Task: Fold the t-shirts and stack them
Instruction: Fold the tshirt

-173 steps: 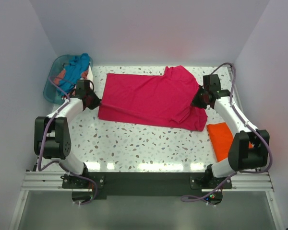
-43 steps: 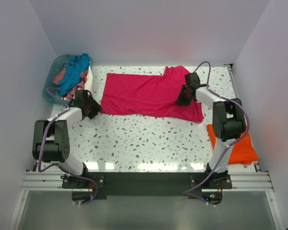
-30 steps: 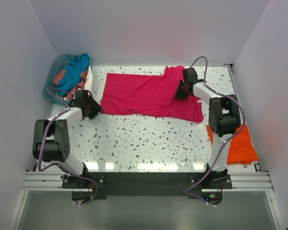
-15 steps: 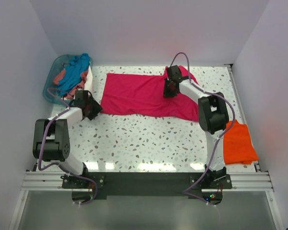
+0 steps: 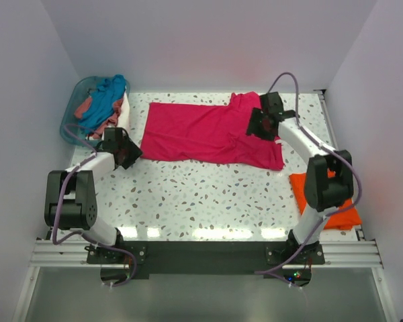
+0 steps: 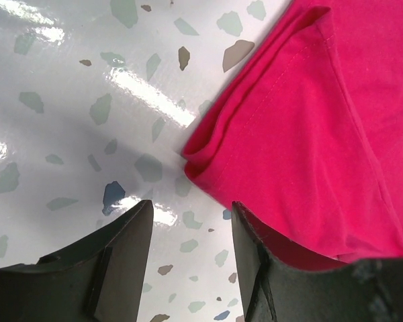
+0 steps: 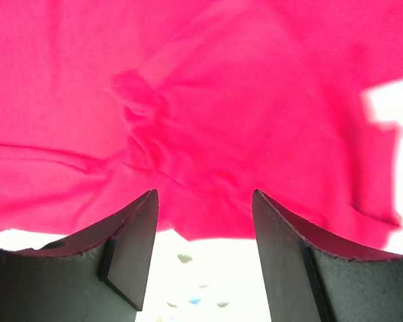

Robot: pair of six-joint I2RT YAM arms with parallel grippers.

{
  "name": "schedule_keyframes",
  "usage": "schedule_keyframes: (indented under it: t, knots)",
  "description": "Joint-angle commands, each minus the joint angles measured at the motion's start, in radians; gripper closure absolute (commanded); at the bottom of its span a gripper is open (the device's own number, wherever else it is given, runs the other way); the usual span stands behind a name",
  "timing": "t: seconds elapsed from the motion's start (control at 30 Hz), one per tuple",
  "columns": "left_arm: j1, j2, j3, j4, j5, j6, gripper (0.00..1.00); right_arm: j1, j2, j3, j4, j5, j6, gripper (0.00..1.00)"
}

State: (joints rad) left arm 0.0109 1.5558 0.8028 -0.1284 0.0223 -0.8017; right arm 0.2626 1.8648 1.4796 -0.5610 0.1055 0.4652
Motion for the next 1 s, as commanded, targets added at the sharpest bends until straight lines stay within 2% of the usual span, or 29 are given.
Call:
schedule_keyframes:
  t: [0.0, 0.13, 0.3, 0.63, 0.8, 0.9, 0.93, 0.97]
  knots:
    - [-0.002, 0.035, 0.016, 0.047, -0.007, -0.01, 0.46, -0.054, -0.165, -0.169, 0.002, -0.009, 0.052, 0.39]
    - [-0.002, 0.076, 0.041, 0.059, -0.019, -0.014, 0.46, -0.135, -0.336, -0.373, 0.045, -0.064, 0.073, 0.39]
    - [-0.002, 0.128, 0.071, 0.065, -0.021, -0.033, 0.47, -0.171, -0.394, -0.53, 0.076, -0.058, 0.078, 0.39]
    - [-0.031, 0.167, 0.084, 0.059, -0.056, -0.024, 0.53, -0.207, -0.308, -0.573, 0.167, -0.049, 0.105, 0.39]
    - [-0.035, 0.17, 0.084, 0.055, -0.056, -0.019, 0.63, -0.23, -0.282, -0.562, 0.193, -0.038, 0.113, 0.41]
    - [-0.035, 0.167, 0.09, 0.044, -0.062, -0.013, 0.72, -0.243, -0.27, -0.555, 0.202, -0.047, 0.113, 0.51]
    - [-0.035, 0.161, 0.093, 0.041, -0.064, -0.011, 0.77, -0.25, -0.259, -0.553, 0.202, -0.052, 0.112, 0.65]
    - [-0.035, 0.159, 0.095, 0.038, -0.065, -0.01, 0.79, -0.253, -0.256, -0.552, 0.204, -0.058, 0.113, 0.71]
